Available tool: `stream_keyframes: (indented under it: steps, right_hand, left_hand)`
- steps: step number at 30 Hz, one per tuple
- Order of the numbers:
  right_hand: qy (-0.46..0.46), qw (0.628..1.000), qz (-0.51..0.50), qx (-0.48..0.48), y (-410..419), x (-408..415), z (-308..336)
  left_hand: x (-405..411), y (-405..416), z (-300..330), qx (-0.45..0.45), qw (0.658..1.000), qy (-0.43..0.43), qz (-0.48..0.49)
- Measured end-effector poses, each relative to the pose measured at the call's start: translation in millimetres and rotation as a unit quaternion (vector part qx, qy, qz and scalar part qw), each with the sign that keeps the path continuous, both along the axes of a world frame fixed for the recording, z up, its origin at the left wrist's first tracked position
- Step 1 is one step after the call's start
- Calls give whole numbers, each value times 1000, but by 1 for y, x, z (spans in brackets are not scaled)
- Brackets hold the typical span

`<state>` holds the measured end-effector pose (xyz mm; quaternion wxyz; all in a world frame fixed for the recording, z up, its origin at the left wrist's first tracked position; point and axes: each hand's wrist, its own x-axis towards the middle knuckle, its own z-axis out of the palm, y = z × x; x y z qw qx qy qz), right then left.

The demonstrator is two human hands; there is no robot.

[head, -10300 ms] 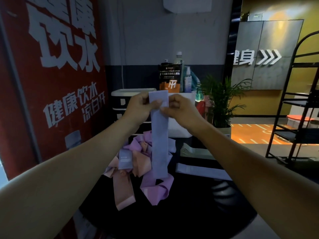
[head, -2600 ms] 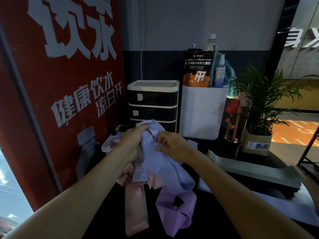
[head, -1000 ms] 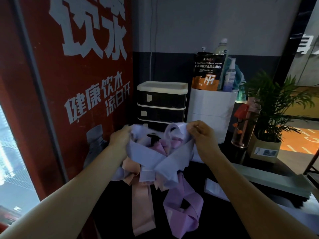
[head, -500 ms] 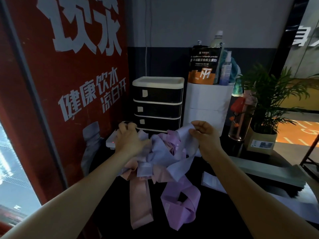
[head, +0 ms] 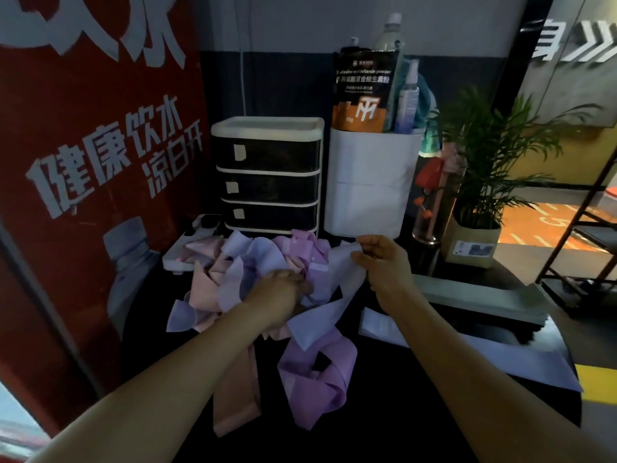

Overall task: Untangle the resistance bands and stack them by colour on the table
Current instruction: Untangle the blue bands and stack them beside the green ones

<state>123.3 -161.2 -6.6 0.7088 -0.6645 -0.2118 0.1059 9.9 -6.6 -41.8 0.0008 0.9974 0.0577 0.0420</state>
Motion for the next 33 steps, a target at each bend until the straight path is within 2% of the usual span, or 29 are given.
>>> stream_keyframes:
  steps: [5, 8, 12, 14, 18, 20, 22, 25, 28, 30, 33]
  right_hand:
    - [5, 1000, -2, -7, -2, 6, -7]
    - [4, 1000, -2, -8, -1, 6, -8]
    - [-10, 1000, -4, -13, -1, 2, -7]
    - [-17, 1000, -4, -18, 1, 1, -7]
    - [-27, 1000, 12, -2, -2, -7, 3]
    - [-31, 999, 34, 18, -7, -11, 12]
    - [-44, 996, 59, 39, -11, -17, 25]
    - [-58, 991, 95, 80, -16, -26, 45]
    - [-78, 986, 114, 98, -22, -35, 63]
    - [-86, 983, 117, 111, -29, -41, 74]
    - [-102, 983, 110, 101, -40, -49, 86]
  left_hand:
    - [-2, 4, 3, 9, 996, -87, 1]
    - [-9, 9, 27, -61, 981, -174, 54]
    - [-22, 29, 54, -151, 935, -271, 169]
    - [-29, 39, 58, -131, 935, -263, 197]
    - [-36, 36, 60, -80, 946, -151, 277]
    - [-33, 24, 65, -68, 941, -198, 267]
    - [-27, 9, 72, -159, 930, -262, 204]
    - [-20, -16, 82, -416, 872, -227, 123]
    - [-22, -42, 95, -605, 769, -199, 60]
    - [-25, -54, 106, -660, 718, -218, 21]
    - [-30, -65, 121, -704, 661, -261, -26]
